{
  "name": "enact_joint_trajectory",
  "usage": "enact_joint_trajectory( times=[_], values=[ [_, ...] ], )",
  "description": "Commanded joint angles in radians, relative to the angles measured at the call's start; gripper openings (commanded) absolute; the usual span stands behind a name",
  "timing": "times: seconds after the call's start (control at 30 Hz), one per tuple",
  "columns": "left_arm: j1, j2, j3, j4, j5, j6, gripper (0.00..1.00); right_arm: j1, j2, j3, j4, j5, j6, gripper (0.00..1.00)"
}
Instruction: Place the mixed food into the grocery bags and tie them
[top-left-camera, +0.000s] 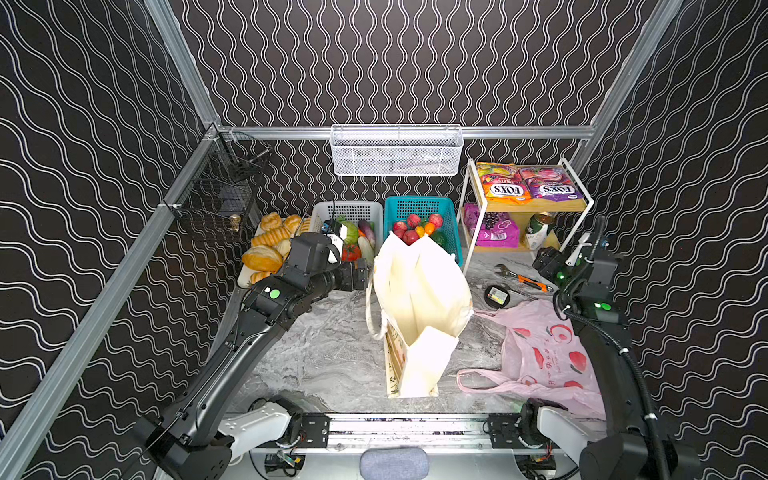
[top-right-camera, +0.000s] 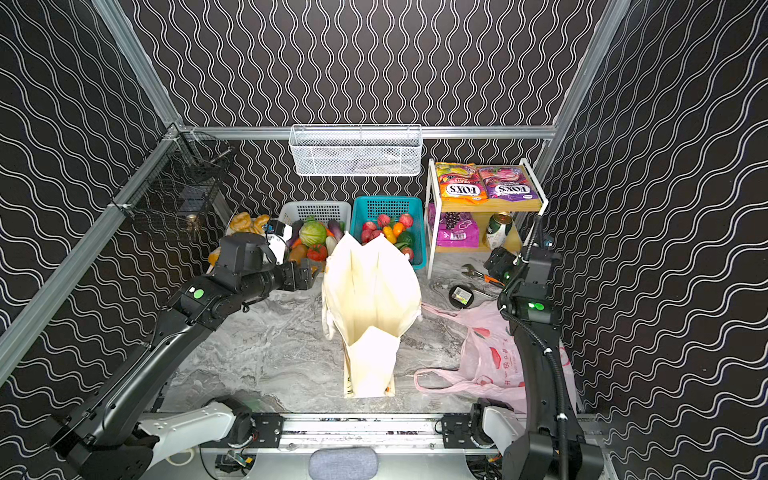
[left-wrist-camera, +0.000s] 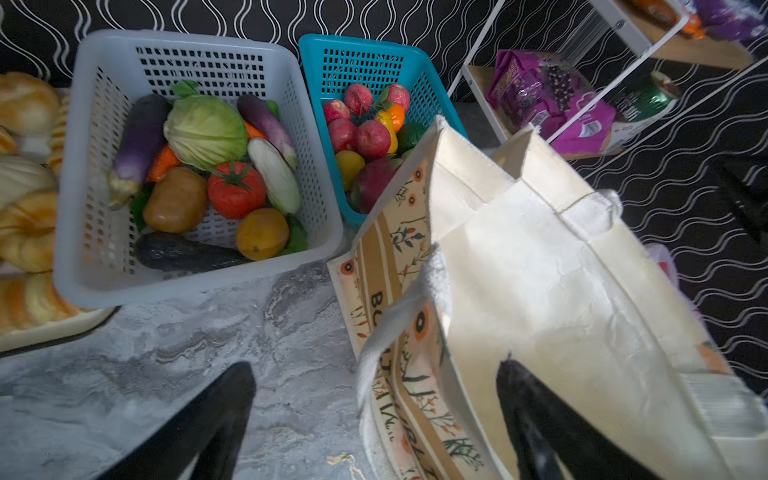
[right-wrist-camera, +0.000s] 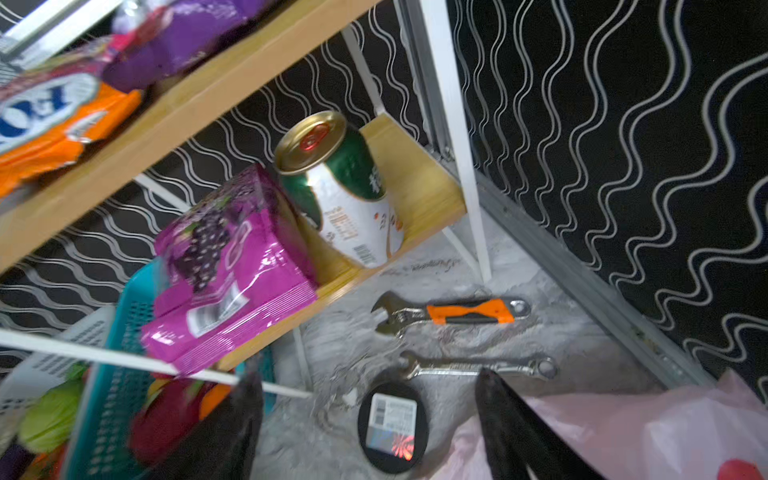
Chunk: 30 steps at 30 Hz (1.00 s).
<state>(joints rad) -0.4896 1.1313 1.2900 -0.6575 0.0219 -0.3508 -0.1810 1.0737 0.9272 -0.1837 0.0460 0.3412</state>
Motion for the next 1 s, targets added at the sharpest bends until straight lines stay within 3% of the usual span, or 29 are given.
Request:
enact_joint_trajectory(
  times=[0.0, 0.23, 0.4, 0.53, 0.73, 0.97],
  values=[
    [0.005, -0.005, 0.007, 0.039, -0.045, 0.108, 0.99, 0.000, 0.038, -0.035, 0.313, 0.025, -0.099, 0.82],
    [0.020, -0.023, -0.017, 0.075, -0.022, 0.161, 0.99, -0.002, 0.143, -0.202, 0.823, 0.001, -0.414, 0.83],
    [0.024, -0.018, -0.021, 0.099, -0.008, 0.178, 0.99, -0.012, 0.247, -0.225, 1.008, -0.071, -0.542, 0.83],
    [0.026, -0.007, -0.010, 0.101, -0.015, 0.201, 0.99, -0.032, 0.335, -0.260, 1.207, -0.058, -0.547, 0.84],
    [0.025, 0.002, 0.000, 0.086, -0.037, 0.215, 0.99, -0.088, 0.445, -0.311, 1.434, -0.162, -0.535, 0.88],
    [0.025, 0.002, -0.008, 0.072, -0.075, 0.218, 0.99, -0.100, 0.529, -0.292, 1.470, -0.260, -0.551, 0.90]
  ],
)
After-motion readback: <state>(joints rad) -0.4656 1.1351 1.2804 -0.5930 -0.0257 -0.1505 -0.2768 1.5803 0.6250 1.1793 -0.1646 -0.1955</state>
